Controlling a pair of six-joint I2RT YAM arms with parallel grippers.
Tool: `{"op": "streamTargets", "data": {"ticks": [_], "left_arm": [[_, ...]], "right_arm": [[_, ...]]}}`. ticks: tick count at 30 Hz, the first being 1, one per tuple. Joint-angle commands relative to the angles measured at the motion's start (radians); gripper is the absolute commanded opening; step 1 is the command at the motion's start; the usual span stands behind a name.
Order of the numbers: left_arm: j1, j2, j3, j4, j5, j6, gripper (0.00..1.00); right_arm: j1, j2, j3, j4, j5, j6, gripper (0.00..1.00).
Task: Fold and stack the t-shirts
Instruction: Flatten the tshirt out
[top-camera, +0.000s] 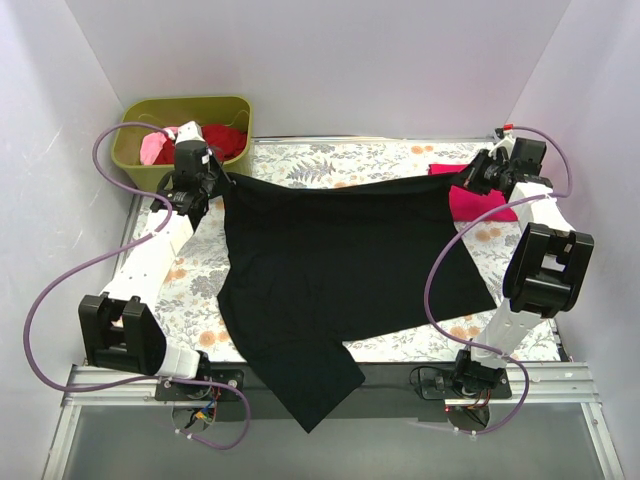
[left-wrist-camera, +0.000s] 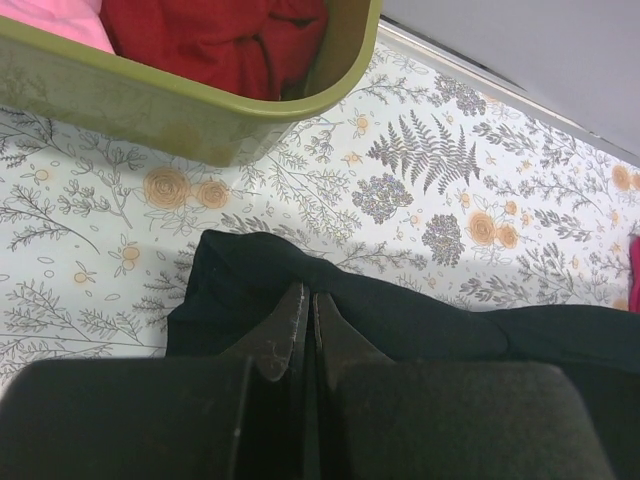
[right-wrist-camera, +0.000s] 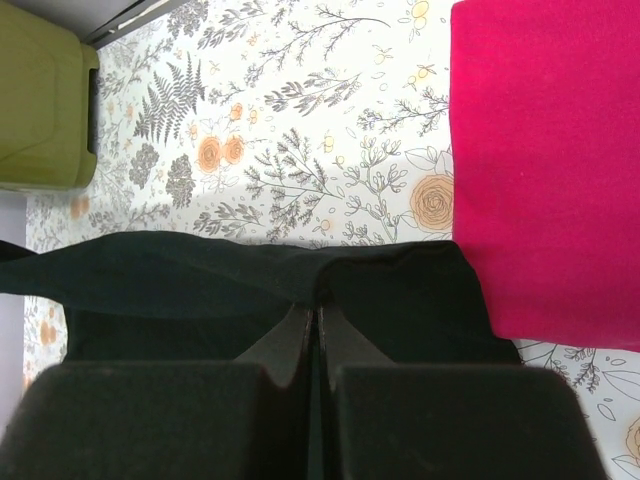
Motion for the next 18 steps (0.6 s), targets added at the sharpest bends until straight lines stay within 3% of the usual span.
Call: {"op": "streamTargets", "data": {"ticks": [1,11,18], "left_arm": [[0.007,-0.007,0.038,0.029,0.0,0.04,0.0],[0.007,0.143,0.164,0.02,0.041,0.02,0.0],[0.007,0.062,0.038,0.058,0.047,0.011,0.0]], "right_arm": [[0.0,-0.019,0.047,0.02,-0.009,-0.005,0.01],[0.002,0.038,0.104,0.041,-0.023,0.028,0.01],[0.002,-0.005,0.012,0.058,-0.012,0.041,0.04]]}}
